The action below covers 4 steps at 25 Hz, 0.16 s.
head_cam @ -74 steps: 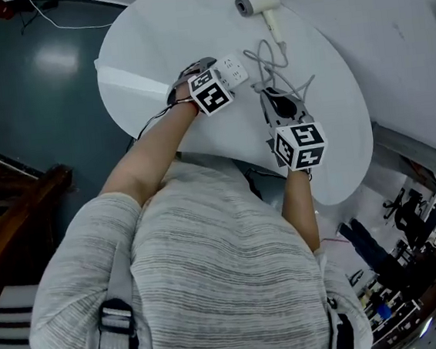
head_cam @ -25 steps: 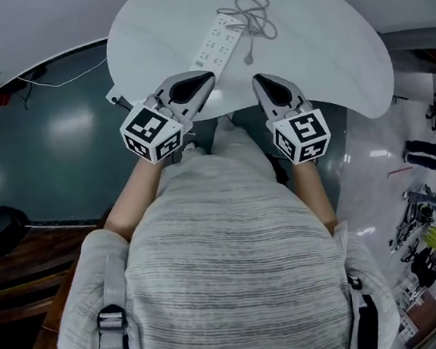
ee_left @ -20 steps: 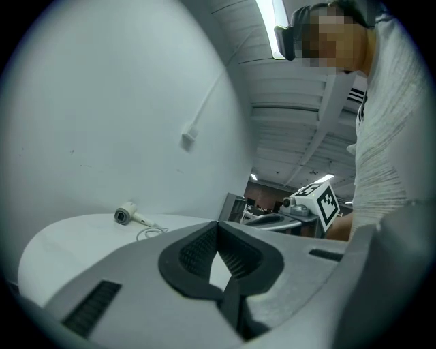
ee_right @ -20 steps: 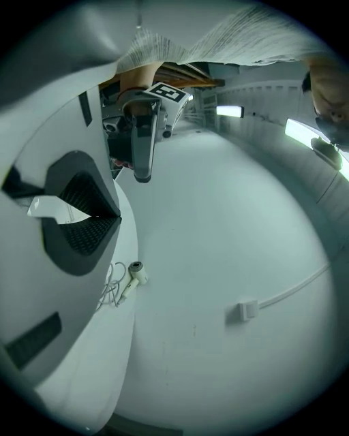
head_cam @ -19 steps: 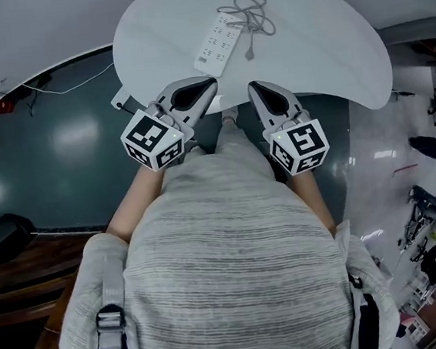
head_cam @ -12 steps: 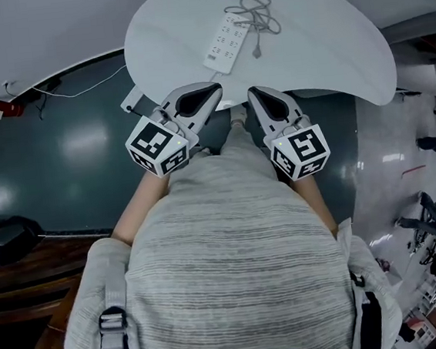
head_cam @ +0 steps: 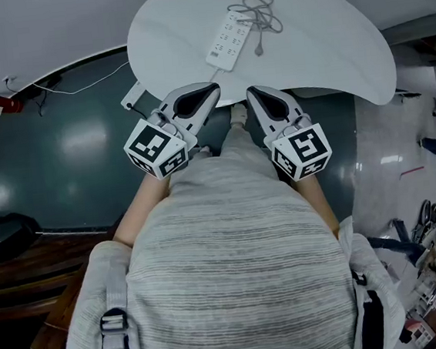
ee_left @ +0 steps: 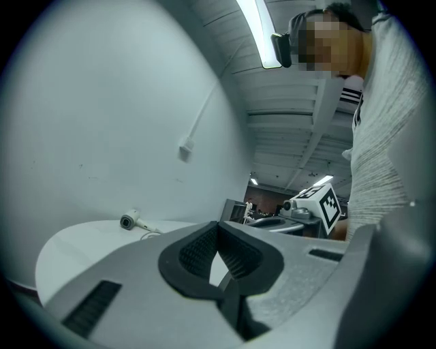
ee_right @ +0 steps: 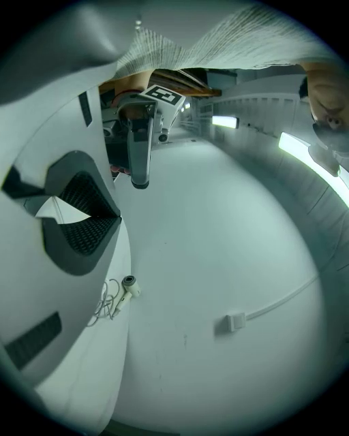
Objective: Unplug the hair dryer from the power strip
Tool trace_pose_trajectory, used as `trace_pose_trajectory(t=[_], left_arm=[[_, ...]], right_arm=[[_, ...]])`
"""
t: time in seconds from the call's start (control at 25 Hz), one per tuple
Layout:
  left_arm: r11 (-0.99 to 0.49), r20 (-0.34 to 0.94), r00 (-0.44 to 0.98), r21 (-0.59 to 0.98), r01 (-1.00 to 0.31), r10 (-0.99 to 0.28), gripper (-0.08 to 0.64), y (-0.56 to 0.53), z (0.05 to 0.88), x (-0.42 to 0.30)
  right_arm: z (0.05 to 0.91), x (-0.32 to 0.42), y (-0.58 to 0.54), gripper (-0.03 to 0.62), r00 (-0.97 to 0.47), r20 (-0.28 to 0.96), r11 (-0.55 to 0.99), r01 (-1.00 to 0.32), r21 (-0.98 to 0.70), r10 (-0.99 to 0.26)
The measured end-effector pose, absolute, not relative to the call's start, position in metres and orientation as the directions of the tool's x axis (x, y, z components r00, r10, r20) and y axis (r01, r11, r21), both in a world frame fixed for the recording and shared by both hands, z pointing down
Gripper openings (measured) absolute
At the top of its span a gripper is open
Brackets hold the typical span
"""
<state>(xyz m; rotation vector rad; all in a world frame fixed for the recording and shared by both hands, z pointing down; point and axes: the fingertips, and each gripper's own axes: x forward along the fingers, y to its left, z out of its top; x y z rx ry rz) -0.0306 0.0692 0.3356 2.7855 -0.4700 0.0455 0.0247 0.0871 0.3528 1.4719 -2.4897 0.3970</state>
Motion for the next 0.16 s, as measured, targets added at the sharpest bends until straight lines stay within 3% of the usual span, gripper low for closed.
trace_pose_trajectory(t=[0.16], left_arm=[[-0.892,0.089,0.944,0.307,-0.331,-0.319,0.006,0.0684,0.3386,-0.0283]], right_arm=[[0.3541,0.0291,0.0858,0.025,-0.473,0.333,0.462,-0.879,-0.117,-0.816]])
